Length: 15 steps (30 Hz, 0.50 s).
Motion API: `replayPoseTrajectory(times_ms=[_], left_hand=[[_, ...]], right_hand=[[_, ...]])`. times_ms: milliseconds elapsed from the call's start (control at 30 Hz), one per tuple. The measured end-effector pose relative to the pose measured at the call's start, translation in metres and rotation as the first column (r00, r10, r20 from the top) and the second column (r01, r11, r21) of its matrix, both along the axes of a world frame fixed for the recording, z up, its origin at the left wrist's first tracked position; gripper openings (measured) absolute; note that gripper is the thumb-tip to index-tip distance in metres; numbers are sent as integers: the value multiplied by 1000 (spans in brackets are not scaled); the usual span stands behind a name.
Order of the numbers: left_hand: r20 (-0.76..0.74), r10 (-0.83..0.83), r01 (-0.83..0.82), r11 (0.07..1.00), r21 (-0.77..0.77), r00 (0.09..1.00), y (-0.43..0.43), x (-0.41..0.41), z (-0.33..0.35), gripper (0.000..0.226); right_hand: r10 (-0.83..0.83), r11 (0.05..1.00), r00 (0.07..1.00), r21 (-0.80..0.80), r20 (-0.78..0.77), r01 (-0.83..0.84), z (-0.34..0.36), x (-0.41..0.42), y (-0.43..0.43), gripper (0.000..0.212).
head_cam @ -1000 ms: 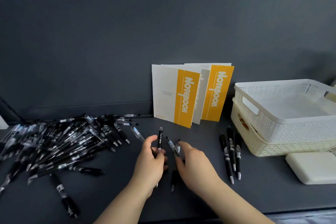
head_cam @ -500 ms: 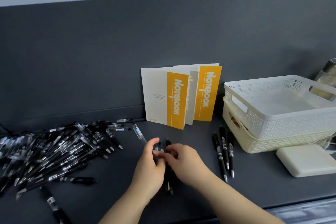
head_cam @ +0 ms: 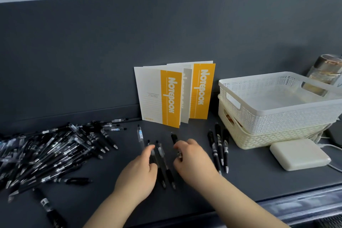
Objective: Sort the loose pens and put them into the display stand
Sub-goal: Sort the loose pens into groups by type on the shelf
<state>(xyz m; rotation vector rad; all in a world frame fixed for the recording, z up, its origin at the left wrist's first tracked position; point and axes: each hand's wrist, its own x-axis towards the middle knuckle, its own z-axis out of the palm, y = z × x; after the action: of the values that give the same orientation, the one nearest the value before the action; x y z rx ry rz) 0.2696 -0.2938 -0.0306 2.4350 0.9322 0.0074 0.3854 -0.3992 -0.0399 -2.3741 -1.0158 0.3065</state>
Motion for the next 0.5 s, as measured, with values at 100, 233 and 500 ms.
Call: replayPoseTrajectory(times_ms=[100,233,500], left_hand=[[-154,-79,99,986,131,985,-10,-2,-1,52],[-258,-46,112,963,247,965,-18,5,-2,67],[-330,-108,186,959,215,938,-28,28,-22,71]], right_hand=[[-77,986,988,-134,134,95,-4,12,-22,32],[-91,967,954,-203,285,153,-12,23,-40,22],[-145,952,963,-232,229,199,-19,48,-59,49]])
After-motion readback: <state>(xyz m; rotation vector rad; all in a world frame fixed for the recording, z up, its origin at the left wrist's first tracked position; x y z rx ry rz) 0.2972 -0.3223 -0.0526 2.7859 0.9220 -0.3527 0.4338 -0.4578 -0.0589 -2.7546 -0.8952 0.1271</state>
